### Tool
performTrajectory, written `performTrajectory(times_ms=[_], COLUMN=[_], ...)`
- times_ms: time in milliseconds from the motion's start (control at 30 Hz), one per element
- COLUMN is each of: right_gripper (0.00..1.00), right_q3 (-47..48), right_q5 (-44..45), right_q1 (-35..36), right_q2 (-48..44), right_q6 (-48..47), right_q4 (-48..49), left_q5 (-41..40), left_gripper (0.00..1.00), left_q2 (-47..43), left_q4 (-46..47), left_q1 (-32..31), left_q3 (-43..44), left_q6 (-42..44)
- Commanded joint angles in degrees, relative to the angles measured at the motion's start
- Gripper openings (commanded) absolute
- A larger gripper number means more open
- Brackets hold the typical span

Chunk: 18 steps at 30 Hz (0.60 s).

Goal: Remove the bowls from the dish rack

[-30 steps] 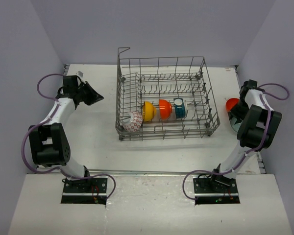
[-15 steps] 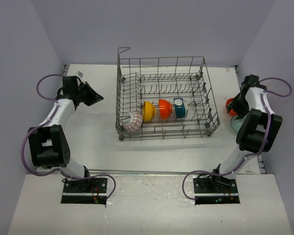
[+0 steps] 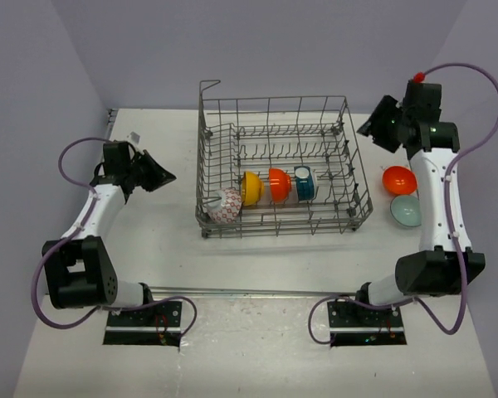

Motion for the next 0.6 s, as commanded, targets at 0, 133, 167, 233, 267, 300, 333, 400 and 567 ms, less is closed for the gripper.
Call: performTrajectory(times_ms=[0, 133, 167, 233, 267, 300, 333, 400, 567], right_gripper=[0.55, 0.56, 0.56, 0.59, 0.59, 0.59, 0.59, 0.59, 0.67], right_q3=[8.47, 10.78, 9.64, 5.09, 3.32, 0.52, -0.82, -5.02, -11.02], right_q5=[-13.78, -21.26, -23.81, -29.34, -32.24, -33.92, -34.63, -38.14, -39.3], right_q1=[6.53, 14.02, 15.78, 17.45, 19.2, 20.18, 21.49, 24.49, 31.6], right_q2=[0.61, 1.06, 0.44, -0.44, -0.79, -0.97, -1.14, -1.23, -1.32], right_q6=[-1.62, 0.32, 0.93, 4.35, 5.15, 7.07, 7.96, 10.68, 16.13], right_q4=[-1.68, -0.3, 1.11, 5.5, 7.34, 9.54, 10.95, 15.24, 23.43], left_q5=[1.88, 3.46, 3.64, 3.82, 3.99, 3.99, 3.99, 3.99, 3.73], left_gripper=[0.0, 0.0, 0.0, 0.0, 0.0, 0.0, 0.0, 0.0, 0.0], left_q2=[-3.49, -4.81, -5.07, -5.86, -6.04, -6.56, -6.74, -7.18, -7.89], left_q4=[0.25, -0.19, -0.19, -0.19, -0.19, -0.19, -0.19, -0.19, -0.02], left_q1=[-0.11, -0.98, -1.25, -2.13, -2.31, -2.74, -2.92, -3.62, -5.29], left_q3=[0.12, 0.65, 0.91, 1.09, 1.01, 0.92, 0.92, 0.83, 0.48], left_q6=[0.01, -2.09, -2.36, -3.5, -4.03, -4.38, -5.08, -5.79, -7.55])
